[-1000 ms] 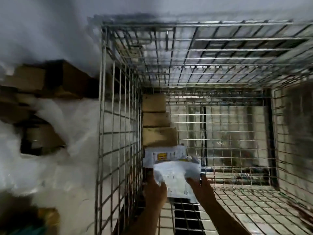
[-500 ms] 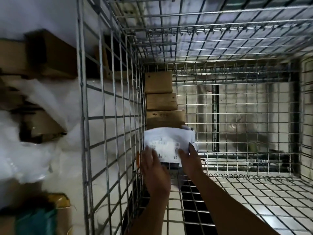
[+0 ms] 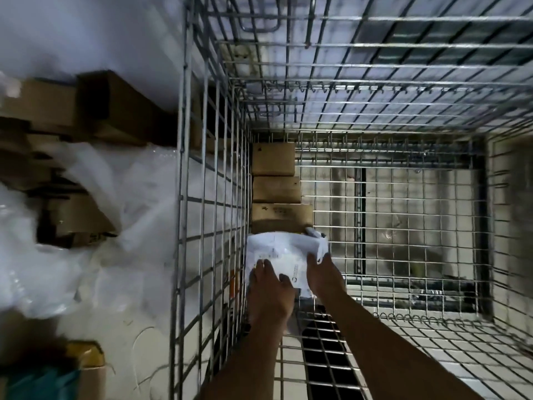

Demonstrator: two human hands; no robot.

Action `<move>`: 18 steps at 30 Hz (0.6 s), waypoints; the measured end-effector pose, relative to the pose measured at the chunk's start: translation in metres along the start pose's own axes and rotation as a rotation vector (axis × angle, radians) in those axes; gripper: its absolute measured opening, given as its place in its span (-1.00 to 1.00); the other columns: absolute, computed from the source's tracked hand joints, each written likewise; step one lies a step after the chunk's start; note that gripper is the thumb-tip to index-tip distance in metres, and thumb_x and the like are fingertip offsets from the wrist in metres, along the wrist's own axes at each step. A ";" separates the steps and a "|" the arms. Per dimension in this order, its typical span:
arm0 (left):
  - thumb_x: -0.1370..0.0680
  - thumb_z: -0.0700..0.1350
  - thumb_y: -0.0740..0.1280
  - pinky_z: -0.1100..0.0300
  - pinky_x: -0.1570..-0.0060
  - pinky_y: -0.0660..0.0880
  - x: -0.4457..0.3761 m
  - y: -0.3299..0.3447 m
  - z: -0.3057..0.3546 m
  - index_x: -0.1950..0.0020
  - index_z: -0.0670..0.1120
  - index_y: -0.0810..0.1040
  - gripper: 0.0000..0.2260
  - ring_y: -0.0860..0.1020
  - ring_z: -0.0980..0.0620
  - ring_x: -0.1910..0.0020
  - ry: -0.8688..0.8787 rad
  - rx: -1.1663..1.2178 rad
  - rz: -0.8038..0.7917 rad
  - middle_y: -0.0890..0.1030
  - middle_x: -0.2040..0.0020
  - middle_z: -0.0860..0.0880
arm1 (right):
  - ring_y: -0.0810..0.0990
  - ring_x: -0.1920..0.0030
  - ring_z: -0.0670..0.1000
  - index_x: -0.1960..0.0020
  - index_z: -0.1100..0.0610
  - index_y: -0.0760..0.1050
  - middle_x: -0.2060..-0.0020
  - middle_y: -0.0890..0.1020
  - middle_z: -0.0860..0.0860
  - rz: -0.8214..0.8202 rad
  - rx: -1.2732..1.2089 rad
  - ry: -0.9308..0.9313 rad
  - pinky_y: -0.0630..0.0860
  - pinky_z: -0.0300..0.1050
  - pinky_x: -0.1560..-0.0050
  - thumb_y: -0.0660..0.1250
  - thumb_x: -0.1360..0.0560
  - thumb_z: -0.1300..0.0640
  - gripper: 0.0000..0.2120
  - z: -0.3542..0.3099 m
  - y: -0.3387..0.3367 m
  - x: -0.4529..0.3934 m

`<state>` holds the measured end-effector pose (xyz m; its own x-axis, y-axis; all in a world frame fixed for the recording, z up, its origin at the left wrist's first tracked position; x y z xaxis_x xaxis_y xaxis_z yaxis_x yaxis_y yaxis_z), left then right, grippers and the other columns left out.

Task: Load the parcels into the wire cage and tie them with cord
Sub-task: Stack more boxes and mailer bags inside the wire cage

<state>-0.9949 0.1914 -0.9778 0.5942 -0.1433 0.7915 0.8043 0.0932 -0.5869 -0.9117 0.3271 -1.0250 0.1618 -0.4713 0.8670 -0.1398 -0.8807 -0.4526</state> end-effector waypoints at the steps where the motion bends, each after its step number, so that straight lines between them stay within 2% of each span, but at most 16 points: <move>1: -0.70 0.08 0.06 0.02 -0.57 0.13 0.007 -0.015 0.011 -0.67 -0.08 0.10 -0.44 0.11 -0.06 -0.64 0.029 0.004 0.010 0.12 -0.67 -0.07 | 0.59 -0.27 0.25 -0.46 0.05 0.35 -0.32 0.59 0.18 0.018 -0.052 -0.003 0.48 0.02 -0.15 0.10 -0.60 -0.36 -0.38 -0.009 -0.016 0.016; 2: -0.71 0.10 0.05 0.03 -0.57 0.13 0.016 -0.036 0.028 -0.67 -0.08 0.10 -0.44 0.11 -0.06 -0.64 0.075 0.000 0.017 0.12 -0.67 -0.06 | 0.58 -0.29 0.23 -0.48 0.03 0.33 -0.34 0.58 0.16 0.015 -0.078 -0.026 0.49 0.05 -0.21 0.08 -0.58 -0.40 -0.34 -0.020 -0.036 0.028; 4: -0.71 0.14 0.02 0.01 -0.55 0.21 0.035 -0.087 0.068 -0.67 -0.04 0.12 -0.45 0.18 -0.06 -0.62 0.190 -0.014 0.048 0.14 -0.67 -0.04 | 0.54 -0.32 0.22 -0.51 0.10 0.32 -0.37 0.53 0.18 0.032 -0.056 -0.094 0.47 0.09 -0.31 0.10 -0.64 -0.29 -0.39 -0.055 -0.089 0.064; 7: -0.68 0.16 -0.03 0.01 -0.50 0.30 0.094 -0.211 0.141 -0.63 0.01 0.20 -0.46 0.29 -0.04 -0.56 0.412 -0.058 0.199 0.22 -0.64 -0.02 | 0.40 -0.49 0.22 -0.58 0.15 0.26 -0.53 0.38 0.20 0.152 0.063 -0.241 0.34 0.05 -0.44 0.05 -0.70 -0.20 -0.41 -0.137 -0.199 0.151; 9: -0.63 0.18 -0.11 0.07 -0.51 0.27 0.137 -0.302 0.182 -0.62 0.00 0.26 -0.40 0.29 -0.02 -0.56 0.540 -0.045 0.325 0.26 -0.62 -0.03 | 0.39 -0.49 0.22 -0.58 0.16 0.27 -0.52 0.40 0.21 0.240 0.154 -0.363 0.37 0.05 -0.42 0.00 -0.72 -0.13 -0.45 -0.200 -0.266 0.213; 11: -0.63 0.20 -0.13 0.08 -0.56 0.20 0.194 -0.402 0.213 -0.63 -0.03 0.24 -0.37 0.21 -0.02 -0.60 0.642 -0.032 0.437 0.24 -0.64 -0.03 | 0.46 -0.41 0.22 -0.54 0.18 0.32 -0.43 0.48 0.20 0.324 0.110 -0.451 0.42 0.03 -0.28 -0.02 -0.72 -0.16 -0.44 -0.266 -0.328 0.290; 13: -0.70 0.18 -0.04 0.09 -0.59 0.11 0.250 -0.494 0.227 -0.66 -0.04 0.18 -0.44 0.13 0.00 -0.64 0.692 -0.018 0.540 0.18 -0.66 -0.01 | 0.46 -0.43 0.21 -0.55 0.17 0.31 -0.44 0.48 0.18 0.423 0.121 -0.564 0.39 0.06 -0.36 -0.03 -0.70 -0.20 -0.41 -0.322 -0.371 0.374; 15: -0.71 0.16 0.01 0.10 -0.56 0.12 0.314 -0.583 0.230 -0.65 -0.04 0.19 -0.46 0.15 0.00 -0.63 0.712 0.019 0.677 0.22 -0.65 -0.02 | 0.38 -0.51 0.16 -0.59 0.17 0.27 -0.53 0.40 0.15 0.500 0.181 -0.671 0.29 0.04 -0.50 -0.05 -0.70 -0.24 -0.35 -0.370 -0.399 0.458; 18: -0.71 0.16 0.02 0.06 -0.55 0.14 0.392 -0.685 0.211 -0.64 -0.06 0.22 -0.47 0.18 -0.03 -0.62 0.724 0.071 0.820 0.25 -0.63 -0.04 | 0.30 -0.58 0.12 -0.61 0.18 0.25 -0.59 0.32 0.12 0.541 0.218 -0.799 0.20 -0.01 -0.55 -0.06 -0.69 -0.27 -0.31 -0.427 -0.417 0.557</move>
<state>-1.3102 0.2796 -0.2295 0.8207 -0.5548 -0.1366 0.1799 0.4778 -0.8598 -1.1804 0.4520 -0.2641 0.7524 -0.6357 0.1725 -0.2193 -0.4887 -0.8445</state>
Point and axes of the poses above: each hand's wrist, its own x-axis away from the middle knuckle, its own y-axis out of the palm, z = x × y, the point moved 6 cm from there along -x, towards the middle knuckle
